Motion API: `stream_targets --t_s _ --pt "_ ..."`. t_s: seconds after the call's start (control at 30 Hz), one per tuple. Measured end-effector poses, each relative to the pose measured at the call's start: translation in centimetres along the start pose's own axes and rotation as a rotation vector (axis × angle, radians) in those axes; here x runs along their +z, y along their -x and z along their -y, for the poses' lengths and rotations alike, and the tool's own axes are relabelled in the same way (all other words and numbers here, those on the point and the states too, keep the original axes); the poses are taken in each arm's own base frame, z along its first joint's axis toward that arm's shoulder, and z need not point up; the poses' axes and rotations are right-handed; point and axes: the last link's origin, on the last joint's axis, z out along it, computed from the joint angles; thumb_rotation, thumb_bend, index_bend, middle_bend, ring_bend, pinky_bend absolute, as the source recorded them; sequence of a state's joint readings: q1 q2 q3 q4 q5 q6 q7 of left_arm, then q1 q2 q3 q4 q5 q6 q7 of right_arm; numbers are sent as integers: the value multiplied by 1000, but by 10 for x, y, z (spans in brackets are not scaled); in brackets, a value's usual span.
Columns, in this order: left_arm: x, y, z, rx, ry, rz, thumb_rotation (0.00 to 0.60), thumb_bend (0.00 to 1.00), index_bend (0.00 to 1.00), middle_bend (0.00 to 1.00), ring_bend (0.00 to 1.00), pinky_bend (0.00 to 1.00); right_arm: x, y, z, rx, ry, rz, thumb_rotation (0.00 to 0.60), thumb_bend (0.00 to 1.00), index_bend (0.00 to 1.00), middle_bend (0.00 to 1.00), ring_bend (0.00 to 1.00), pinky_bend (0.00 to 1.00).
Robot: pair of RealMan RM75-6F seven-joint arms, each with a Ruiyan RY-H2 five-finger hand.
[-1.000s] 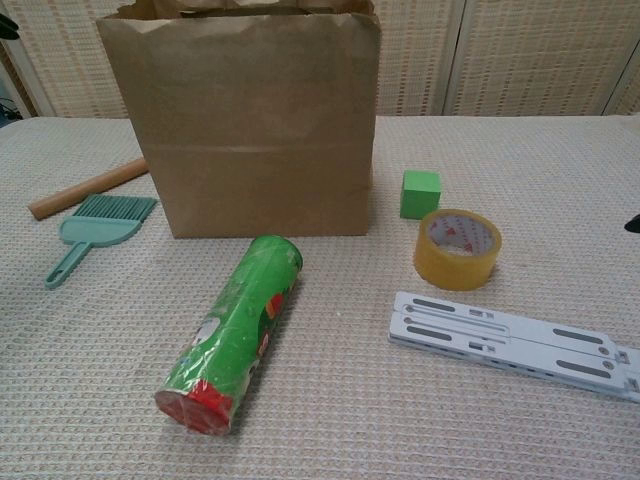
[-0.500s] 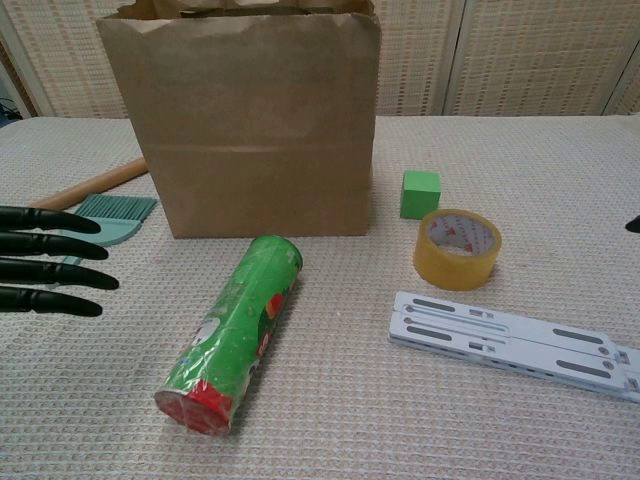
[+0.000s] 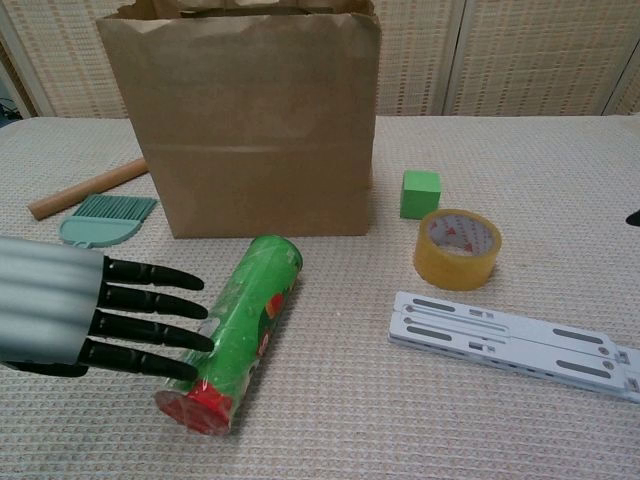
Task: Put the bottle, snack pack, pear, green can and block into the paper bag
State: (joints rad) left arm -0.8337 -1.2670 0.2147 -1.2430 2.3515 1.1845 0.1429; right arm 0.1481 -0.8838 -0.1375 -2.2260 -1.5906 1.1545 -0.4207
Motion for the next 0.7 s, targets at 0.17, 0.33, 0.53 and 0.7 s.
stream_targets --t_s 0.17,0.33,0.53,0.7 --pt "22 -3 1 -3 10 -11 600 364 0 0 0 34 1 -1 -1 3 3 4 600 68 0 0 0 0" --pt "37 -5 3 0 14 -20 600 363 0 0 0 34 1 -2 -1 4 5 2 600 68 0 0 0 0" --pt "53 0 5 -1 7 -18 600 363 0 0 0 34 1 -4 -3 4 12 5 600 68 0 0 0 0" --pt "62 7 4 -6 2 -13 600 365 0 0 0 34 1 -5 -3 3 15 8 600 68 0 0 0 0"
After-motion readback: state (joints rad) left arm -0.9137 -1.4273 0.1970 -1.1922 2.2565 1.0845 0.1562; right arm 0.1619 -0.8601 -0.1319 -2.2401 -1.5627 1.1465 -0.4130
